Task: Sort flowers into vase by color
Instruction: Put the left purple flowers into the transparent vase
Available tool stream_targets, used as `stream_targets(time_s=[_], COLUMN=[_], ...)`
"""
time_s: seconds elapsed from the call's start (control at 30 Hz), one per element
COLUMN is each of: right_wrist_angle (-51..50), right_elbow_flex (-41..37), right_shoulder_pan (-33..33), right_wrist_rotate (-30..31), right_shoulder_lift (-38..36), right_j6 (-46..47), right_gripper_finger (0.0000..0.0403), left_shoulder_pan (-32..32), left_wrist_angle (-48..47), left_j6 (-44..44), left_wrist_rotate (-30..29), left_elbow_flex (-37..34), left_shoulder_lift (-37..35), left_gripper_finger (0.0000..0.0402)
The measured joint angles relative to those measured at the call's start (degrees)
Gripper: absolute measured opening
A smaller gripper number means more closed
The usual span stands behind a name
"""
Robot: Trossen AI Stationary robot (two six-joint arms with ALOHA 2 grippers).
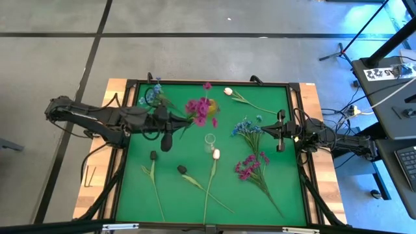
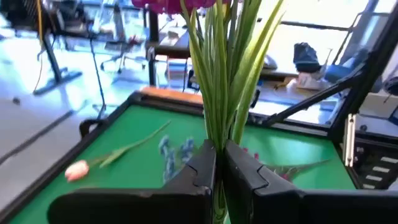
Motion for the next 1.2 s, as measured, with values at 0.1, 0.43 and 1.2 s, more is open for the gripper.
stream_targets(time_s=[0.1, 0.43, 1.2], right_wrist_angle=[0.0, 0.0, 0.0], right_elbow_flex=[0.0, 0.0, 0.0], right_shoulder_pan=[0.0, 0.0, 0.0], right_wrist_rotate=[0.0, 0.0, 0.0], right_shoulder_lift=[0.0, 0.0, 0.0], right_j6=[0.0, 0.0, 0.0], right_gripper_finger=[0.0003, 0.0003, 0.0003], left_shoulder_pan=[0.0, 0.2, 8.8], left_wrist_angle=[4.0, 36.4, 54.8], left_j6=[0.5, 9.6, 7.4], left_wrist_rotate=[0.0, 5.5, 17.1], left_elbow_flex=[-0.1, -11.2, -14.9], left_shoulder_lift=[1.5, 7.2, 21.5], left_gripper_finger=[0.0011, 0.0011, 0.0011])
